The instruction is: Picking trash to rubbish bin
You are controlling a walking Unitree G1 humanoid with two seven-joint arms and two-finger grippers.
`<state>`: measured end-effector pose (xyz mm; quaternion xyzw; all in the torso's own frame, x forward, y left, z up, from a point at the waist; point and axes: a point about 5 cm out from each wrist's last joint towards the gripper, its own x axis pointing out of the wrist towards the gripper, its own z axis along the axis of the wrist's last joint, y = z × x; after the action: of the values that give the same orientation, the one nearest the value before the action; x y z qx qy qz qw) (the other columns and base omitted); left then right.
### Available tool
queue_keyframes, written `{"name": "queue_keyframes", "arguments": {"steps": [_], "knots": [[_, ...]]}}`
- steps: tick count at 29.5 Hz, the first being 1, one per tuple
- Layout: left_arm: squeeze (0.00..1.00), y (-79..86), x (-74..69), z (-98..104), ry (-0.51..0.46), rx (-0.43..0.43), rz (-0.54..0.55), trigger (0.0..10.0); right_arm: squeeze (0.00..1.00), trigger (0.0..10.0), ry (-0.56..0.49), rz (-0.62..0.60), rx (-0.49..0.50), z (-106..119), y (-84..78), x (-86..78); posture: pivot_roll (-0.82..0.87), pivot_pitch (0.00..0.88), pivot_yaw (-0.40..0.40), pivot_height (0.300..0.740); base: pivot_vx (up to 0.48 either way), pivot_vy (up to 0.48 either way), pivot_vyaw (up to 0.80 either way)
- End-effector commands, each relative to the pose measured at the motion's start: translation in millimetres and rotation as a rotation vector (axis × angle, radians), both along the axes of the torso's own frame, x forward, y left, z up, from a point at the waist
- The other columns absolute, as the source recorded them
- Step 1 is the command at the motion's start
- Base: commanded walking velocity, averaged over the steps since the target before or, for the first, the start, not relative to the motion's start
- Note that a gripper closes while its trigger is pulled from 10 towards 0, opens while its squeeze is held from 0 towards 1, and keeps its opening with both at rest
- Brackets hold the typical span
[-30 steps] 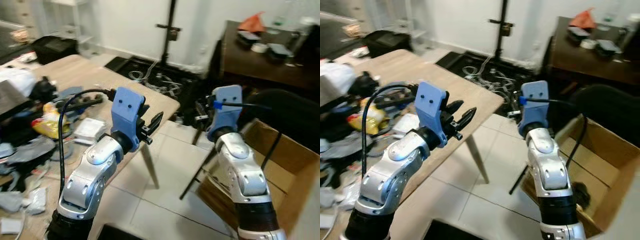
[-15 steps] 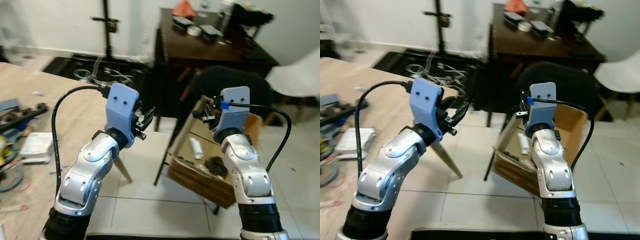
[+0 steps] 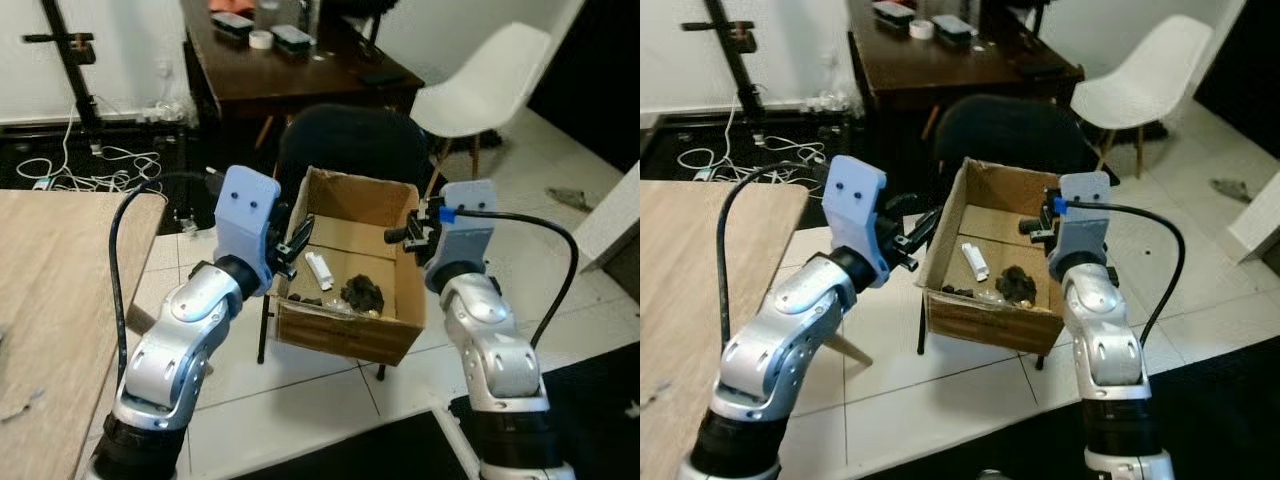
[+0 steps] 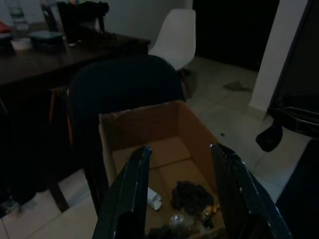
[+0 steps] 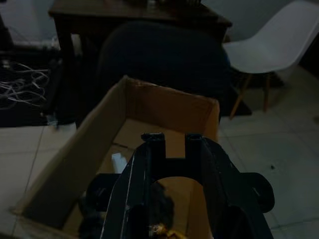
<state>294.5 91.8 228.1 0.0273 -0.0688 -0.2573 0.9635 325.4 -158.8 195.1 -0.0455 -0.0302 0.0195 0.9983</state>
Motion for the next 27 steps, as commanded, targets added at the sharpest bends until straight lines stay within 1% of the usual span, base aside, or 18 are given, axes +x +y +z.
{"name": "queue_keyframes", "arguments": {"steps": [1,11,14,27], "knots": [[0.00,-0.9,0.9,-3.3,0.023,-0.004,0.004,10.0,0.00,10.0,0.008,0.009,0.005,-0.4,1.8,-0.3,0.08,0.109,-0.036,0.740,0.000,0.000,0.00],[0.00,-3.3,0.7,-3.5,0.028,-0.029,-0.003,10.0,0.00,10.0,0.015,0.010,0.031,-1.0,3.5,-0.1,0.08,0.103,-0.038,0.740,0.000,0.000,0.00],[0.00,-5.3,-1.5,-2.3,0.021,-0.030,-0.025,10.0,0.00,10.0,0.019,0.007,0.034,-2.4,3.7,-0.6,0.08,0.101,-0.039,0.740,0.351,0.000,0.00],[0.00,-6.7,-2.5,-1.9,0.019,-0.029,-0.043,10.0,0.00,10.0,0.031,0.002,0.039,-6.2,2.3,-2.6,0.08,0.098,-0.037,0.740,0.380,0.000,0.00]]}}
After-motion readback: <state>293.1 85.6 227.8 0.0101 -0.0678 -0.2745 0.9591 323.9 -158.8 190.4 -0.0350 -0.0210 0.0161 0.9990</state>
